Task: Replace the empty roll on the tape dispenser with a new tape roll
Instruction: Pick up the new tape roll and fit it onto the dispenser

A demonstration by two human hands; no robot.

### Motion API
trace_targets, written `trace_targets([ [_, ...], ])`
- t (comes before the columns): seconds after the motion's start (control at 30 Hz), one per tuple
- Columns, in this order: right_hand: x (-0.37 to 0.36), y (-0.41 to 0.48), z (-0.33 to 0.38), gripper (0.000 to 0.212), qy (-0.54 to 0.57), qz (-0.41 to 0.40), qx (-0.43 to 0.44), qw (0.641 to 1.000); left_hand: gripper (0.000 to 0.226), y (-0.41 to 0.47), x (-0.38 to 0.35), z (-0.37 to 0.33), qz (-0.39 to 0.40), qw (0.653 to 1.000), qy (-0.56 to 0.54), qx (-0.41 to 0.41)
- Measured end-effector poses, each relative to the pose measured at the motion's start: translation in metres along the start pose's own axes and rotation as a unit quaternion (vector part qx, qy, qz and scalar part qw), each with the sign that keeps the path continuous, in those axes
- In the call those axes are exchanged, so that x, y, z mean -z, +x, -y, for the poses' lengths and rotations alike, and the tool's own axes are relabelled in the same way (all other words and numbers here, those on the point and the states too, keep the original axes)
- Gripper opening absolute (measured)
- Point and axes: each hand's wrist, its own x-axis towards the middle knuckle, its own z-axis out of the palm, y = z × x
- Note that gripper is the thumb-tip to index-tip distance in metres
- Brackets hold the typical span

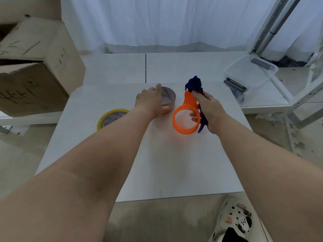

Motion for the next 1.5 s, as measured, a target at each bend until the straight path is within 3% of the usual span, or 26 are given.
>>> trace_targets([
  [0.17, -0.003, -0.003, 0.002, 0.046, -0.012, 0.018, -0.008, 1.0, 0.092, -0.005, 0.001, 0.004, 0.008, 0.999, 0.031, 0.0],
  [0.37, -0.017, -0.016, 0.013, 0.048, -0.026, 0.036, -0.01, 0.999, 0.069, -0.04, 0.034, 0.02, -0.017, 0.999, 0.032, -0.024],
  [0.53, -0.04, -0.041, 0.023, 0.047, -0.042, 0.06, 0.023, 0.997, 0.067, -0.081, 0.05, 0.042, -0.003, 1.0, 0.017, 0.002],
  [0.73, -0.059, -0.073, 0.031, 0.045, -0.08, 0.057, 0.042, 0.994, 0.074, -0.12, 0.05, 0.078, -0.023, 0.993, -0.055, 0.099],
  [0.83, -0.059, -0.076, 0.034, 0.045, -0.1, 0.054, 0.05, 0.992, 0.077, -0.123, 0.051, 0.091, 0.013, 0.98, -0.079, 0.18],
  [0.97, -0.059, -0.072, 0.039, 0.055, -0.104, 0.073, 0.063, 0.99, 0.058, -0.118, 0.051, 0.103, 0.062, 0.949, -0.209, 0.228],
  [1.27, -0.065, -0.057, 0.035, 0.062, -0.082, 0.127, 0.083, 0.985, 0.015, -0.1, 0.044, 0.107, 0.089, 0.948, -0.202, 0.23],
  [1.4, -0.065, -0.052, 0.036, 0.06, -0.048, 0.095, 0.122, 0.987, 0.016, -0.091, 0.061, 0.103, 0.018, 0.986, -0.114, 0.117],
  [1.5, -0.059, -0.051, 0.045, 0.066, -0.009, 0.07, 0.134, 0.988, 0.02, -0.091, 0.082, 0.096, -0.041, 0.974, -0.221, 0.04],
])
